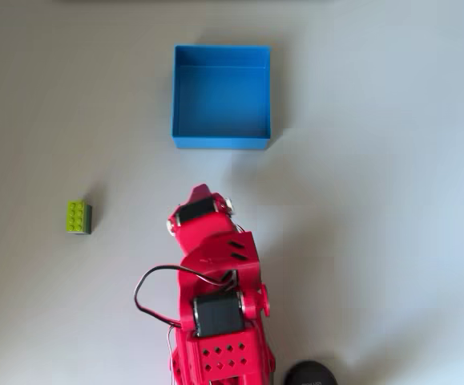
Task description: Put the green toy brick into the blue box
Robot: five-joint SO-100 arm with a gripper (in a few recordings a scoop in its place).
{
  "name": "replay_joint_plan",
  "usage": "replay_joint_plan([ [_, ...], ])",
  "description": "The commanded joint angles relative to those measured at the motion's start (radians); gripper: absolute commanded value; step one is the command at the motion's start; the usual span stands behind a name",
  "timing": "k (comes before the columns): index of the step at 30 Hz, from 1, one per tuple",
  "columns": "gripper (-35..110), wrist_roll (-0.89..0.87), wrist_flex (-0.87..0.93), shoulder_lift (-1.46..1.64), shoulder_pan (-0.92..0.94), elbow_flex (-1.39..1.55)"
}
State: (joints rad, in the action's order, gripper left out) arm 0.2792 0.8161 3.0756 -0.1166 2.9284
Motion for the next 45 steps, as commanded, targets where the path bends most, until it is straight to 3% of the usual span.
replay_joint_plan([
  [1,0,0.078,-0.005,-0.193,-0.038,-0.179],
  [9,0,0.140,0.014,-0.618,-0.072,-0.509],
  [20,0,0.198,0.311,-1.009,-0.290,-1.026],
  [24,20,0.229,0.433,-1.121,-0.354,-1.193],
  [30,25,0.305,0.640,-1.259,-0.433,-1.401],
  [35,24,0.377,0.769,-1.356,-0.492,-1.500],
  [45,25,0.491,0.779,-1.516,-0.541,-1.516],
])
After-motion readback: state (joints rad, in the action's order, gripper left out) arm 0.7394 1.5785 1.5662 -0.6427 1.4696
